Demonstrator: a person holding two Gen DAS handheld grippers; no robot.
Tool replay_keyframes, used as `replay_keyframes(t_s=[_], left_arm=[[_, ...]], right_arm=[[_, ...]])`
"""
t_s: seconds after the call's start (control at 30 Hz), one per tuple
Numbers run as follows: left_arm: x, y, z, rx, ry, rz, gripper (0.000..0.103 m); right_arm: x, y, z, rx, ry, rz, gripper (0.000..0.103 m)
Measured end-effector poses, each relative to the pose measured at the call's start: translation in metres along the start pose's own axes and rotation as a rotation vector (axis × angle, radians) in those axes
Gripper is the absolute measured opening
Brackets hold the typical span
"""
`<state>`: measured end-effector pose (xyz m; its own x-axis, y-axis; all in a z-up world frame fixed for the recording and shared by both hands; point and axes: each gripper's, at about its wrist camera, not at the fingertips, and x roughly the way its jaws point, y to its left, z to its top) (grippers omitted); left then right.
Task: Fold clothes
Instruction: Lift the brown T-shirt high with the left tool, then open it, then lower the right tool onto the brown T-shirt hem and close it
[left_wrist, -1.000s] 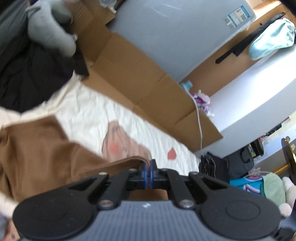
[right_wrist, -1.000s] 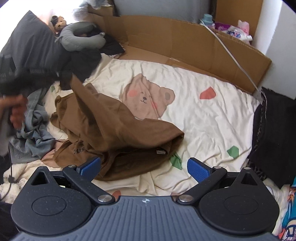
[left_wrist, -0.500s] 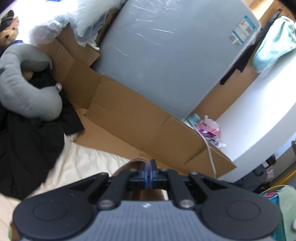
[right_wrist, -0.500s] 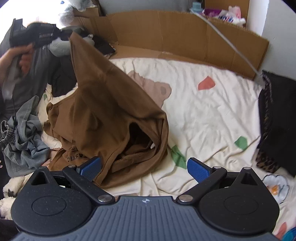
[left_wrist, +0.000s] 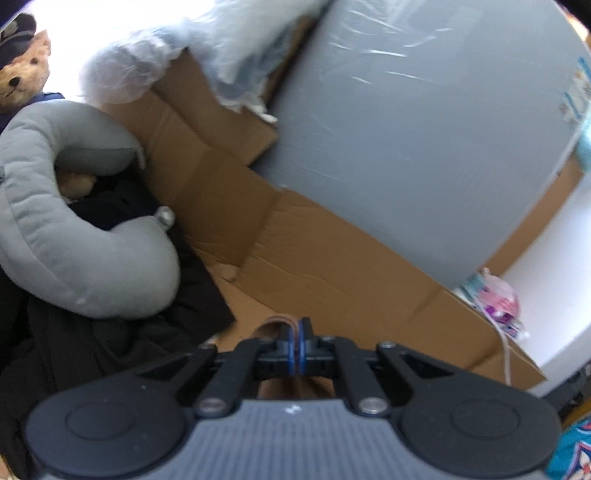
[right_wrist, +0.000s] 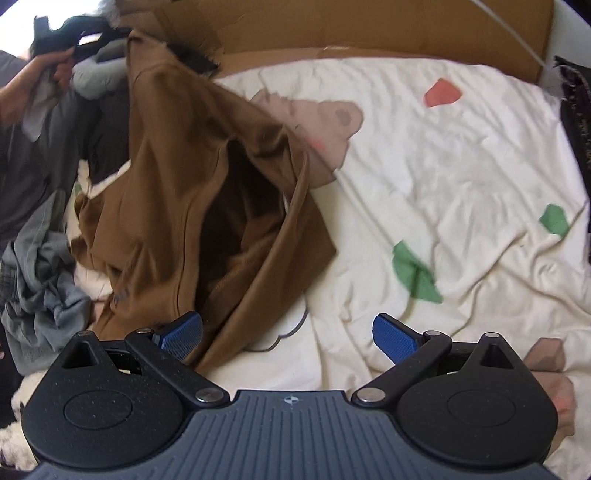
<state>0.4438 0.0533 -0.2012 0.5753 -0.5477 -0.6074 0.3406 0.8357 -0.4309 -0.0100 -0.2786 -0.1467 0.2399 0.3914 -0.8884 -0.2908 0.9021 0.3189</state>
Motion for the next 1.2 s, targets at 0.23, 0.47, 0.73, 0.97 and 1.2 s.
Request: replay_keyframes(t_s=[0.23,0.47,0.73,0.97,1.2], left_arm=[[0.010,0.026,0.030,-0.011,-0.087,0.093,0.003],[0.004,0.048,0.030,-0.070,-0.066,0.070,0.046],[-0.019,0.050,-0.023,-0.005,0.046,0.027,0.049],[-0.063,0.047,-0.068,0.077,0.129,-0.019,0.048],[-0.127,0.062,-0.109,0.044,0.079,-0.005,0.048]], right_arm=[[0.015,0.017,-0.014,-0.032,0.023,0.041,0.100],[0.028,0.035,-0.028,-0.037,0.050,0.086,0.100],[0.037,0.055,-0.030,0.001,0.051,0.103,0.092],[0.041,0.075,-0.025,0.019,0.051,0.112,0.076],[0.043,0.098,-0.017,0.051,0.035,0.154,0.064]])
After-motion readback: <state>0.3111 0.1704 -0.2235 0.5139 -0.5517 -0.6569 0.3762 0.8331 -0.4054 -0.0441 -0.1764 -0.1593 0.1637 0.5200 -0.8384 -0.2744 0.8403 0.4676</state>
